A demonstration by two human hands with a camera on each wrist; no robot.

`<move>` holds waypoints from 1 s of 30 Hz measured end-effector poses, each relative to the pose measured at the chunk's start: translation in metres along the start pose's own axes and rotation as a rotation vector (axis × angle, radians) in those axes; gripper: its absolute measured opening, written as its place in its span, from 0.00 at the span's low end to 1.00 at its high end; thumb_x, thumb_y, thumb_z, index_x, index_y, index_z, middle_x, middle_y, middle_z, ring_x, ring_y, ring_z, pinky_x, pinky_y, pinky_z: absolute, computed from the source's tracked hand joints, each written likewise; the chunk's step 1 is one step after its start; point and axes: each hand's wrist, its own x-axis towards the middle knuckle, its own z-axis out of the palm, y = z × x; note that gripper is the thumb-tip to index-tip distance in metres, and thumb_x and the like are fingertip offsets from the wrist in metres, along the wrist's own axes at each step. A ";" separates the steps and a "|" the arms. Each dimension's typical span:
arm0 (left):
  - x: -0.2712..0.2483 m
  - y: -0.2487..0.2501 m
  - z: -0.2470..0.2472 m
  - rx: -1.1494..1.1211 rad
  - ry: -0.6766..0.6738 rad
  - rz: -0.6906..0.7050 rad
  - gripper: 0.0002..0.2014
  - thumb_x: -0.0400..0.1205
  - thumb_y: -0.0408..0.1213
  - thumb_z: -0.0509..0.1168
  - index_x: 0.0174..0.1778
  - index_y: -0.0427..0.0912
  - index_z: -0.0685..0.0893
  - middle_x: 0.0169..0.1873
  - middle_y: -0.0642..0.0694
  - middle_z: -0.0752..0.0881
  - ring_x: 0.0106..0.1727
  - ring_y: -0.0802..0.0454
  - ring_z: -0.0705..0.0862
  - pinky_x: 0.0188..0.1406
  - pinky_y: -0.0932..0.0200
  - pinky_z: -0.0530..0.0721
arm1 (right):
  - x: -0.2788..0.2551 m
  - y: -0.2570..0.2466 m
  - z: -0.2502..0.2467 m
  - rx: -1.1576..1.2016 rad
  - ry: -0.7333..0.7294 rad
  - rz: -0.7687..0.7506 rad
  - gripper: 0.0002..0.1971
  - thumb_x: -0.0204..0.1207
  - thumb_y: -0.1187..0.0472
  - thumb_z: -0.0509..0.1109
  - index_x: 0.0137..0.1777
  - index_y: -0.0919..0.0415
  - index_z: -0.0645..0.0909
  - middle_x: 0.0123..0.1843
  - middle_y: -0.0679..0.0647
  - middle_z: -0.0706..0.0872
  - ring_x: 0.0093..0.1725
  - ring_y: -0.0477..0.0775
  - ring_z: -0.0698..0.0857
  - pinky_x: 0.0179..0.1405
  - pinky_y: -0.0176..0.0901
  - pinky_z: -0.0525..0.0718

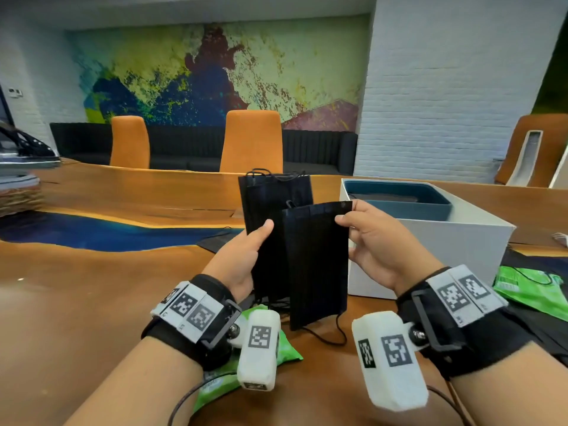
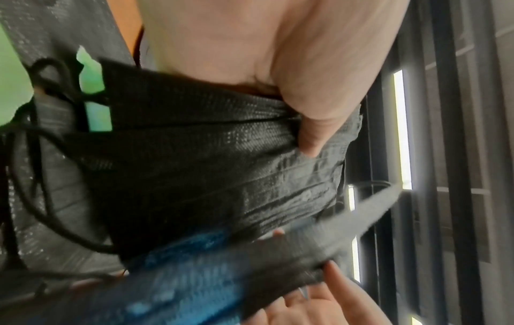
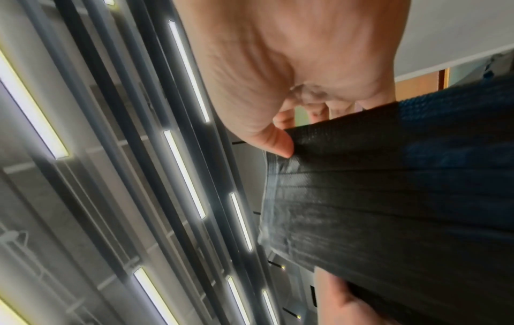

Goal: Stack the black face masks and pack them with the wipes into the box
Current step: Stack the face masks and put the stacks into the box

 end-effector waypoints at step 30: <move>-0.006 -0.009 0.027 0.090 -0.194 0.008 0.19 0.80 0.26 0.63 0.65 0.47 0.79 0.56 0.43 0.87 0.60 0.44 0.83 0.54 0.48 0.81 | 0.004 0.024 -0.005 -0.062 -0.024 0.068 0.23 0.78 0.51 0.68 0.72 0.53 0.70 0.62 0.55 0.86 0.58 0.52 0.86 0.51 0.47 0.86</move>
